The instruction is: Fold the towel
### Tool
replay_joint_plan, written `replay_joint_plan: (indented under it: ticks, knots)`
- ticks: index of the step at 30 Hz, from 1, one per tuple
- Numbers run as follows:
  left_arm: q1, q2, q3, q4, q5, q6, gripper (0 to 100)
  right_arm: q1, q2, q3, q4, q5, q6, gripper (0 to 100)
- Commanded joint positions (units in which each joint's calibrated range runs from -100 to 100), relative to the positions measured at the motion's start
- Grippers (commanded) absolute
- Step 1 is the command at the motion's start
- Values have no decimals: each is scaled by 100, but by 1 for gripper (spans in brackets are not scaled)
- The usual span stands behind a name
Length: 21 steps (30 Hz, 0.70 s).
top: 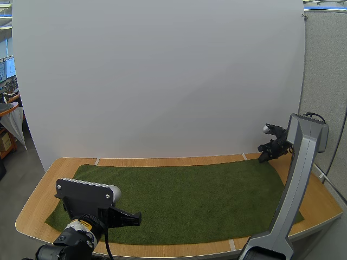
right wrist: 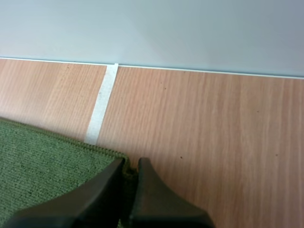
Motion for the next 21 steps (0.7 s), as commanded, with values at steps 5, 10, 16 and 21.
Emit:
replay_joint_plan:
  ticks: [5,10,16,21]
  knots:
    - [-18,-22,0,1,-47,-39,0,-9,-23,17,203,79,-19,16]
    - [-18,-22,0,1,-47,-39,0,-9,-23,17,289,79,-19,15]
    - [-18,-22,0,1,-47,-39,0,-9,-23,17,336,79,-7,0]
    - [-18,-22,0,1,-47,-39,0,-9,-23,17,378,79,-7,0]
